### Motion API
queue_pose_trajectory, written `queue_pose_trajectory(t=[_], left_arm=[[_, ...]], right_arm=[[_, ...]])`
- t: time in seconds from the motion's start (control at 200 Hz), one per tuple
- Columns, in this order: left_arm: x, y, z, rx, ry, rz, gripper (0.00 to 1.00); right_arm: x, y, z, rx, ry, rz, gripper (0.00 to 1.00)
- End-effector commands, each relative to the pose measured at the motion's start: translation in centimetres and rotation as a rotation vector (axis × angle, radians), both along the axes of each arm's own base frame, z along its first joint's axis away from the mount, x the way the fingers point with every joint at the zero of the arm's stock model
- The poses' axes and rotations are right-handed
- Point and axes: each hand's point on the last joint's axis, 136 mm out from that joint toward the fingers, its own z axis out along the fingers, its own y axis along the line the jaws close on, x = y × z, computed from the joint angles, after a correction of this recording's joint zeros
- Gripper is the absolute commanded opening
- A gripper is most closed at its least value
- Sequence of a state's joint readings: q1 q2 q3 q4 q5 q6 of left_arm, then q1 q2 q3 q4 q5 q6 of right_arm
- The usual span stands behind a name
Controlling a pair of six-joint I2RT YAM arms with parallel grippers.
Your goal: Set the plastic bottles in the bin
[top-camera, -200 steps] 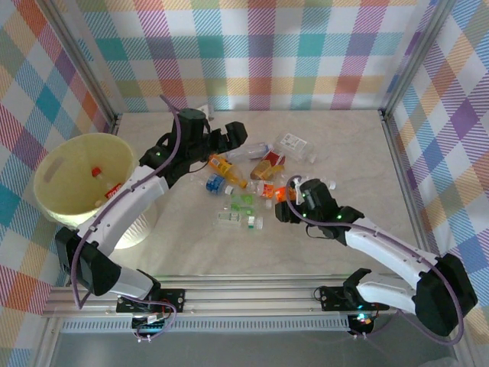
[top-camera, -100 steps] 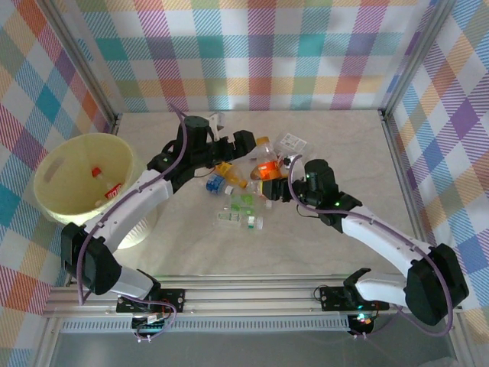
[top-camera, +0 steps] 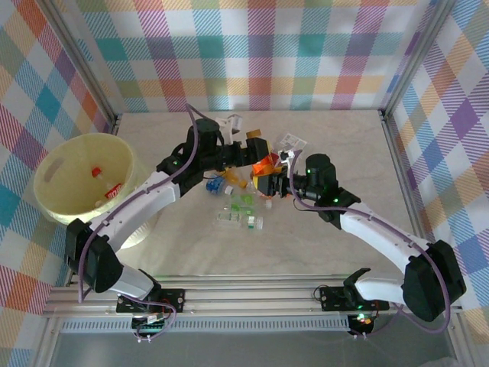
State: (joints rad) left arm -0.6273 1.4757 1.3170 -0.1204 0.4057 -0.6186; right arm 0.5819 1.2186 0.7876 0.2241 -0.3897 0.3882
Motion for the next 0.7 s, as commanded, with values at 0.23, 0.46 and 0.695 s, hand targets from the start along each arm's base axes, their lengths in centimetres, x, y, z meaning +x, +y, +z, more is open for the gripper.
queue_pose_trajectory(t=[0.23,0.46,0.695], left_arm=[[-0.8,-1.8,0.2,-0.027,-0.022,-0.098,0.63],[-0.9,-1.5,1.5,-0.049,-0.096,-0.085,0.48],[-0.1,0.2,2.0,-0.009,-0.131,0.024,0.46]], right_arm=[[-0.6,1.1,3.7,0.085,-0.098,0.078,0.50],[-1.0,1.0,3.7,0.060,-0.098,0.100,0.60],[-1.3,0.5,3.1,0.004,-0.066,0.087,0.83]])
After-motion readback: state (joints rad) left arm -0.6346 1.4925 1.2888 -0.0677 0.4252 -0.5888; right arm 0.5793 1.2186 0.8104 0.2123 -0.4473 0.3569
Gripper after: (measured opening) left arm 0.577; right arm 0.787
